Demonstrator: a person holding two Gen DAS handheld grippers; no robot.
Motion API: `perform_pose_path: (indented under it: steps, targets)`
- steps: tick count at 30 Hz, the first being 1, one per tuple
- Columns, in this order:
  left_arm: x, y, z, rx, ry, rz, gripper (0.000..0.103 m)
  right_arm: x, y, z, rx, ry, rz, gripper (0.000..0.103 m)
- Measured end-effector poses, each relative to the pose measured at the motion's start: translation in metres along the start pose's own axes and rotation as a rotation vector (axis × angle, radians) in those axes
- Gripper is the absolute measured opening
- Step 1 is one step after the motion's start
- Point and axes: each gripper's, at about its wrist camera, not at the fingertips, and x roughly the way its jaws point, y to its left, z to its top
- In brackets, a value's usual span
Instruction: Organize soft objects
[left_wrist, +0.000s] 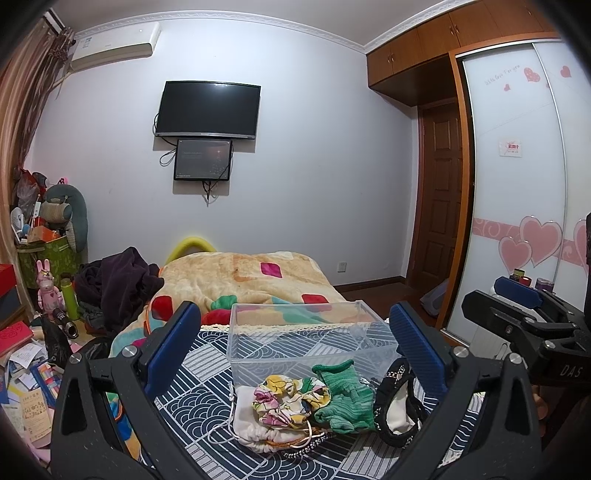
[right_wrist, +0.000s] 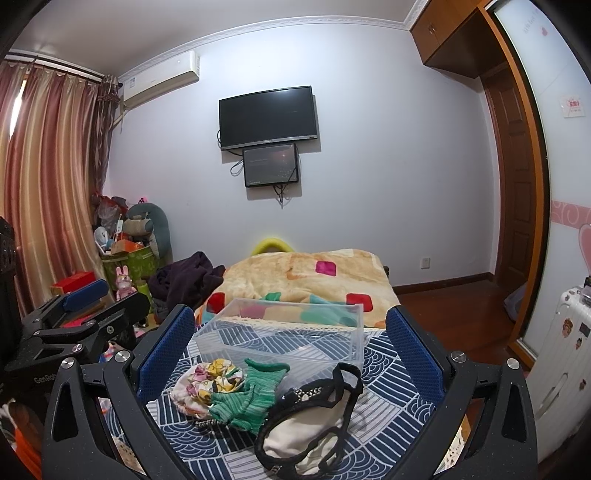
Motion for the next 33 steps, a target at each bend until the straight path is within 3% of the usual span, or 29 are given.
perform_pose_path:
  steps: [14,27,33]
  targets:
    - [0.006,0.0,-0.008,0.013,0.032,0.013,0.103,0.004,-0.001,-0.003,-0.007,0.029,-0.022,0.103]
    - [0.062,0.018,-0.06,-0.054,0.297,-0.023,0.103,0.041,-0.041,-0.051,0.12,0.268,-0.03,0.103]
    - [0.083,0.015,-0.075,-0.071,0.368,-0.058,0.082,0.058,-0.049,-0.071,0.161,0.36,0.002,0.1]
